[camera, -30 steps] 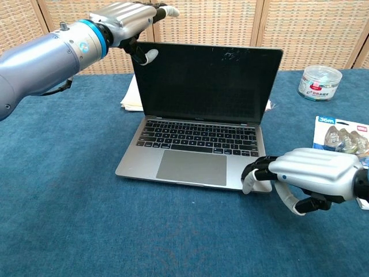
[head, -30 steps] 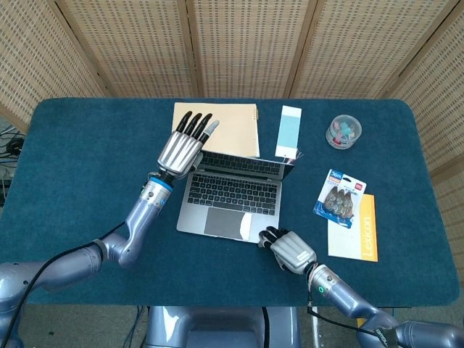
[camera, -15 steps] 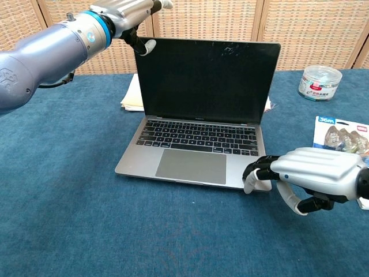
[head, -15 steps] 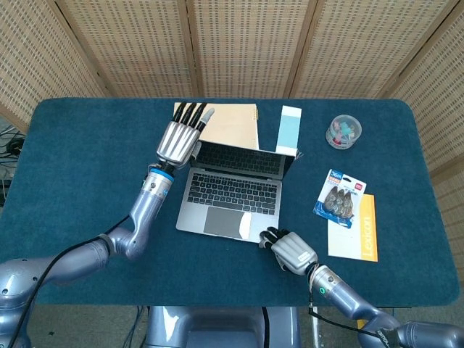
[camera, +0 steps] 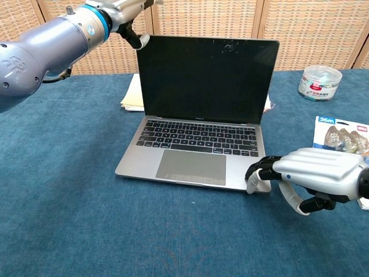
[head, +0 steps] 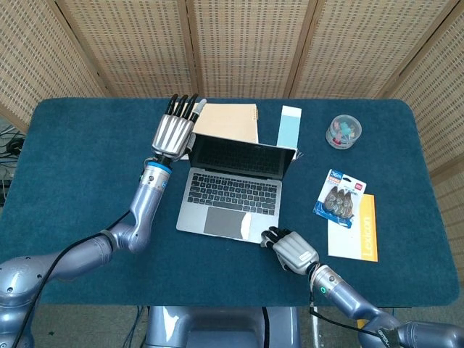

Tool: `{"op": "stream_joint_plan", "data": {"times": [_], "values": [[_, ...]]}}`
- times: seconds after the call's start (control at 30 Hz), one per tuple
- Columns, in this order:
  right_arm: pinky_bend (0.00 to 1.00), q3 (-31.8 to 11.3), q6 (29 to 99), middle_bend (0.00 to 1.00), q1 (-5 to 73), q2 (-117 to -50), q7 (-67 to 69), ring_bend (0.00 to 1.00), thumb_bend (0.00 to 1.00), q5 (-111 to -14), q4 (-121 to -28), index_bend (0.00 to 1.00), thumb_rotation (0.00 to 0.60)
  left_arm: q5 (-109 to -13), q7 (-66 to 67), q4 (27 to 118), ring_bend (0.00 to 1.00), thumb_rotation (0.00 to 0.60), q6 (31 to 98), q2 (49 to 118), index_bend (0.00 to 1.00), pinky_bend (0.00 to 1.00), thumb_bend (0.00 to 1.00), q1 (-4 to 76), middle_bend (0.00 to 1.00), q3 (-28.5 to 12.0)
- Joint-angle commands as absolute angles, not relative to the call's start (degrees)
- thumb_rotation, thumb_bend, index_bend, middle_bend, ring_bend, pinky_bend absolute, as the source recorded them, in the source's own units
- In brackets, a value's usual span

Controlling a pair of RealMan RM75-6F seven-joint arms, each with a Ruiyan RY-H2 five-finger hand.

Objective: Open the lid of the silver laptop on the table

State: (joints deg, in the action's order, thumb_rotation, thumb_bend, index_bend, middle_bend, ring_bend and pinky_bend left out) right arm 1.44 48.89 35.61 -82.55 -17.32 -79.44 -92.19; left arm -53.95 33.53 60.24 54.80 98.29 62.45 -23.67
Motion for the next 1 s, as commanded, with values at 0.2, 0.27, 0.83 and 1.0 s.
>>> {"op": "stream_joint_plan", "data": {"times": [0.2, 0.27, 0.83, 1.0], "values": [[0.25, 1.45, 49.3, 0.13, 35.54, -82.35, -17.05, 0.1, 1.0, -79.47, -92.35, 0.25, 0.6, -53.75, 33.6, 61.82, 0.0, 0.6, 55.66, 97.3, 0.0, 0.0, 0.53, 62.26, 0.0, -23.19], [0.25, 1.49, 49.39, 0.13, 35.51, -82.32, -17.04, 0.1, 1.0, -79.46, -92.41, 0.25, 0.6, -53.86, 33.4, 62.69, 0.0, 0.6, 55.89, 96.88, 0.0, 0.0, 0.53, 62.05, 0.0, -22.98], [0.25, 1.34, 68.02, 0.13, 27.61, -69.39, -9.68, 0.1, 1.0, -88.35, -102.09, 0.25, 0.6, -69.83, 19.56, 90.33, 0.0, 0.6, 67.02, 75.37, 0.0, 0.0, 0.52, 49.96, 0.0, -19.1], [0.24, 2.23, 78.87, 0.11, 21.62, -65.73, -1.06, 0.07, 0.76, -92.29, -99.36, 0.24, 0.6, -73.61, 13.42, 97.74, 0.0, 0.6, 73.44, 68.62, 0.0, 0.0, 0.29, 42.31, 0.0, -16.67]]}}
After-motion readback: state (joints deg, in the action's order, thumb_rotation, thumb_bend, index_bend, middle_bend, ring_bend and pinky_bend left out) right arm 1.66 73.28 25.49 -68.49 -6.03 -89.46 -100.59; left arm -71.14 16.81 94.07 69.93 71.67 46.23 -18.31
